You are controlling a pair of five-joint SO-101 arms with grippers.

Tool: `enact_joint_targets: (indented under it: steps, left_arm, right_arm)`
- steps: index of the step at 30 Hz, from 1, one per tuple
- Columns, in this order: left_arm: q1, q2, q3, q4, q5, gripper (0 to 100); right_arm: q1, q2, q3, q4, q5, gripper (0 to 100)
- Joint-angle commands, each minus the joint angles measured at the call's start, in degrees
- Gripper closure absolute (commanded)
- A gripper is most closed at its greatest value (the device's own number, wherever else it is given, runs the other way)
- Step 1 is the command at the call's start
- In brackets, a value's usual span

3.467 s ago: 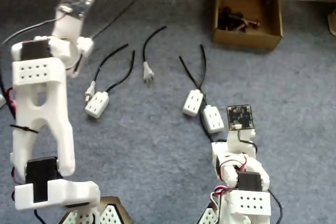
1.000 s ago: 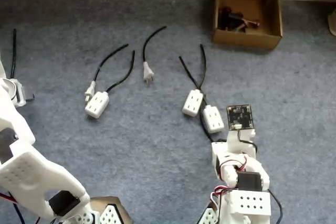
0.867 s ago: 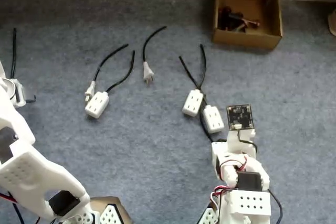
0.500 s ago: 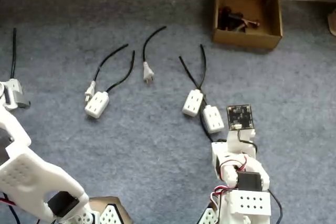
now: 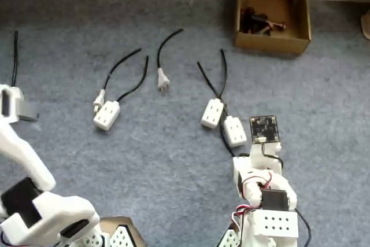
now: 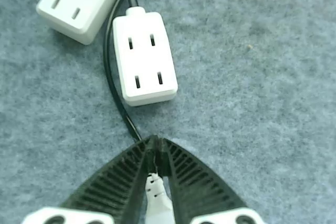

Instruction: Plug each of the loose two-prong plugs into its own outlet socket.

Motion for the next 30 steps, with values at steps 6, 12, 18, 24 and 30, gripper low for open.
enact_joint_targets:
  steps: [6, 12, 18, 24, 30]
  left_arm:
    - [21.8, -5.3, 8.6, -4.4, -0.1, 73]
    - [28.7, 0.3, 16.0, -13.0, -0.1, 73]
    - [32.0, 6.6, 15.8, -14.4, -1.3, 73]
    - [32.3, 11.3, 15.8, -16.5, -4.7, 73]
    - [32.1, 14.2, 15.8, -16.5, -4.8, 73]
  right_arm:
    - [-0.5, -0.5, -0.3, -0.9, 0.8, 98.9]
    - [-0.5, -0.5, -0.3, -0.9, 0.8, 98.9]
    - [-0.5, -0.5, -0.3, -0.9, 0.8, 98.9]
    - [-0.5, -0.5, -0.3, -0.9, 0.8, 98.9]
    - [-0.5, -0.5, -0.3, -0.9, 0.8, 98.9]
